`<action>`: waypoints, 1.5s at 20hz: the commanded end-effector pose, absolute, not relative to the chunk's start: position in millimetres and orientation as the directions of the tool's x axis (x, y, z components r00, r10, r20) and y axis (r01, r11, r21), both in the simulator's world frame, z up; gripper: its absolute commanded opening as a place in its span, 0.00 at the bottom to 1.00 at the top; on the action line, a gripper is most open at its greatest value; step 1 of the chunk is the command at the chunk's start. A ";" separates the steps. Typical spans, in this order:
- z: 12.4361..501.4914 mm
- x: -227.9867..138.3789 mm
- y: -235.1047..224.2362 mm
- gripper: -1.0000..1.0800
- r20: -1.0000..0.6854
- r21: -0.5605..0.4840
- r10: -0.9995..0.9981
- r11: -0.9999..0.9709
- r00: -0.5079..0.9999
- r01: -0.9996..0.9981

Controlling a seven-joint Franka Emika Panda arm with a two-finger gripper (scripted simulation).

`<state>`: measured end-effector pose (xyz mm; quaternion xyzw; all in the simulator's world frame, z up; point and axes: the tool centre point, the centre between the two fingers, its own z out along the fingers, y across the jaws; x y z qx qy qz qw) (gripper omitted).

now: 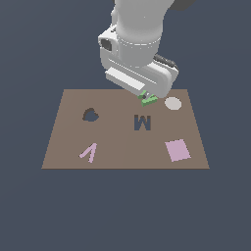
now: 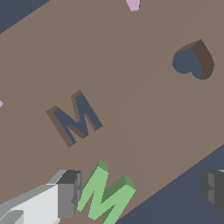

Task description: Insert a designated object into the corresponding slot on a board.

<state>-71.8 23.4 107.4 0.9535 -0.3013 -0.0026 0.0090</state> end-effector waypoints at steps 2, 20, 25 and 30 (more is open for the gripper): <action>95.3 -81.8 32.8 0.96 0.002 0.015 -0.670 -0.742 0.742 -0.670; 55.0 -102.3 73.0 0.96 0.001 0.002 -0.907 -0.422 0.422 -0.907; 50.9 -103.0 77.7 0.96 0.001 0.000 -0.923 -0.385 0.385 -0.923; 50.0 -102.6 78.9 0.96 0.000 0.000 -0.926 -0.377 0.377 -0.926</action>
